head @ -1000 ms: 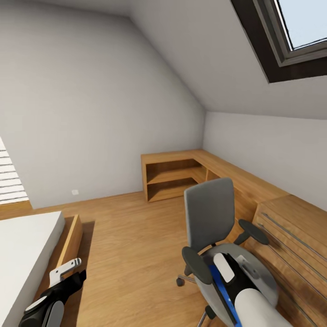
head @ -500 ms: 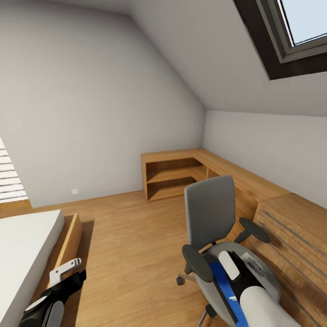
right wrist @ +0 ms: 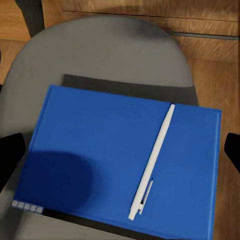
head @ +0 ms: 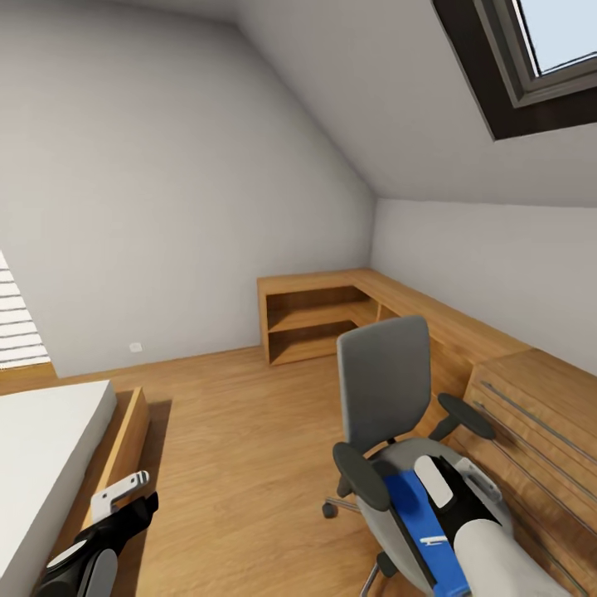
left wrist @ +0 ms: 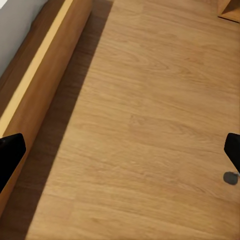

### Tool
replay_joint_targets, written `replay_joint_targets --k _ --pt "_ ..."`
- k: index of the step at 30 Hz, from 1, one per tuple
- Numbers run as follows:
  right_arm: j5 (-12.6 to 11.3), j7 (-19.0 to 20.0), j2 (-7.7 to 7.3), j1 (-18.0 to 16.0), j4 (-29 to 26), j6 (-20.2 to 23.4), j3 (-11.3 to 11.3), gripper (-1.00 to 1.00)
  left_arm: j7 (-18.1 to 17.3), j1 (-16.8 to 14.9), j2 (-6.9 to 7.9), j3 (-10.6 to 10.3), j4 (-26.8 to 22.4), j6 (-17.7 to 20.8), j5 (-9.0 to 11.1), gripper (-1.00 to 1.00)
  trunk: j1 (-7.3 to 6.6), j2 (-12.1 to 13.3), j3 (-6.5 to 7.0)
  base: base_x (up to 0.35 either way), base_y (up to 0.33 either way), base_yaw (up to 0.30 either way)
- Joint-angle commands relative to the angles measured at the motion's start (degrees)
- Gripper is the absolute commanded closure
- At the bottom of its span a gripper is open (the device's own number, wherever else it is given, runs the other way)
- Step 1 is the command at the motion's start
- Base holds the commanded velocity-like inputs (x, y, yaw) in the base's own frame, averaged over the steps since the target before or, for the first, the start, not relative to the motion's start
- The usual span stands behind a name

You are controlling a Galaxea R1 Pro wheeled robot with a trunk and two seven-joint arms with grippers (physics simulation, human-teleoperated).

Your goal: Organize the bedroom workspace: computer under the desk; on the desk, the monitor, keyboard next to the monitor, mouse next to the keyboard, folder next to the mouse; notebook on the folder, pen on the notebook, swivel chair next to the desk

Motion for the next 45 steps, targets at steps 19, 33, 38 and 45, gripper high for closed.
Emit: replay_joint_targets --k 19,33,38,45 --pt "-4.97 -0.28 -1.53 -0.04 0.01 0.60 -0.04 -1.00 0.43 -0.05 -0.05 -0.07 -0.06 0.20 0.61 -1.00 4.18 -7.68 -3.49 0.000 0.000 0.000" --pt "-5.23 -0.42 -1.38 -0.04 0.02 0.69 0.03 -1.00 0.43 -0.04 -0.04 -0.16 -0.08 0.19 0.61 -1.00 7.26 -13.29 -6.00 0.000 0.000 0.000" --pt "-5.24 -0.47 -1.40 -0.04 0.02 0.69 -0.04 -1.00 0.43 -0.03 -0.05 -0.16 -0.10 0.17 0.61 -1.00 8.36 -15.30 -6.90 0.000 0.000 0.000" --pt "-5.22 -0.65 -1.33 -0.04 -0.06 0.63 -0.09 -1.00 0.43 -0.05 -0.04 -0.16 -0.04 0.19 0.61 -1.00 9.89 -18.11 -8.15 0.000 0.000 0.000"
